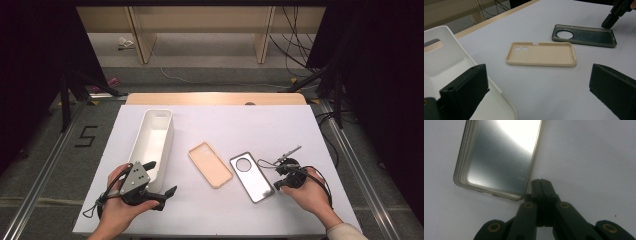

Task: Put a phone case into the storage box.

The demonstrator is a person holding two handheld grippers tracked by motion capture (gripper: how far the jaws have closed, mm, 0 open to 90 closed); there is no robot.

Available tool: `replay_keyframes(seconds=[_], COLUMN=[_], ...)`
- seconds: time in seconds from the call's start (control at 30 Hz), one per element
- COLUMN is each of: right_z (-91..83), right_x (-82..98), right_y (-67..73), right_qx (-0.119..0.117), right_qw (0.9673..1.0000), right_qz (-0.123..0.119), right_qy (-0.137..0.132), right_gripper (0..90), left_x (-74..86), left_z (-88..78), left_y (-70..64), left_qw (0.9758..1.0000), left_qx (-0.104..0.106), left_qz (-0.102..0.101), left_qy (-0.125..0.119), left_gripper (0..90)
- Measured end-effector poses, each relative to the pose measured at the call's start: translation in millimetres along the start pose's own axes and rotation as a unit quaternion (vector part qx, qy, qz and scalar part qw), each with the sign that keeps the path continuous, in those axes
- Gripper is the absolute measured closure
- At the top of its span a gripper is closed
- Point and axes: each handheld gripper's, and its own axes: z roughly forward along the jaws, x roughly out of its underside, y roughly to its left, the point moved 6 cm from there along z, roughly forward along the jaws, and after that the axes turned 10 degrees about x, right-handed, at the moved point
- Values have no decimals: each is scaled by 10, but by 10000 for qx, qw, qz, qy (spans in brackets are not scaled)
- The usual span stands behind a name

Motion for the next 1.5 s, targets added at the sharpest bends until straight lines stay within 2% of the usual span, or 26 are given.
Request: replay_keyframes(seconds=[0.37,0.67,0.9,1.13,1.23,1.27,1.3,1.37,1.43,1.5], right_z=[14,3,4,3,-12,-28,-52,-105,-138,-142], right_x=[5,-12,-42,-48,-53,-65,-83,-123,-161,-181], right_y=[120,338,464,482,469,454,448,448,475,519], right_qx=[-63,-253,-328,-325,-172,-57,56,244,330,343], right_qw=[9995,9976,9964,9958,9944,9925,9885,9772,9675,9603], right_qz=[-287,-623,-770,-840,-1028,-1217,-1510,-2090,-2462,-2724], right_qy=[107,153,159,171,160,88,-45,-291,-475,-485], right_gripper=[900,900,900,900,897,832,769,658,561,498], left_x=[6,17,17,14,13,15,17,18,16,17], left_z=[4,13,18,16,15,17,20,22,23,23], left_y=[-2,12,14,9,7,7,6,6,5,3], left_qw=[10000,10000,10000,10000,10000,10000,10000,10000,10000,10000], left_qx=[10,5,4,12,13,15,19,19,23,20], left_qz=[10,3,12,8,9,4,2,0,7,8], left_qy=[26,52,57,46,45,50,50,52,53,52], left_gripper=[17,17,17,17,17,17,17,17,17,17])
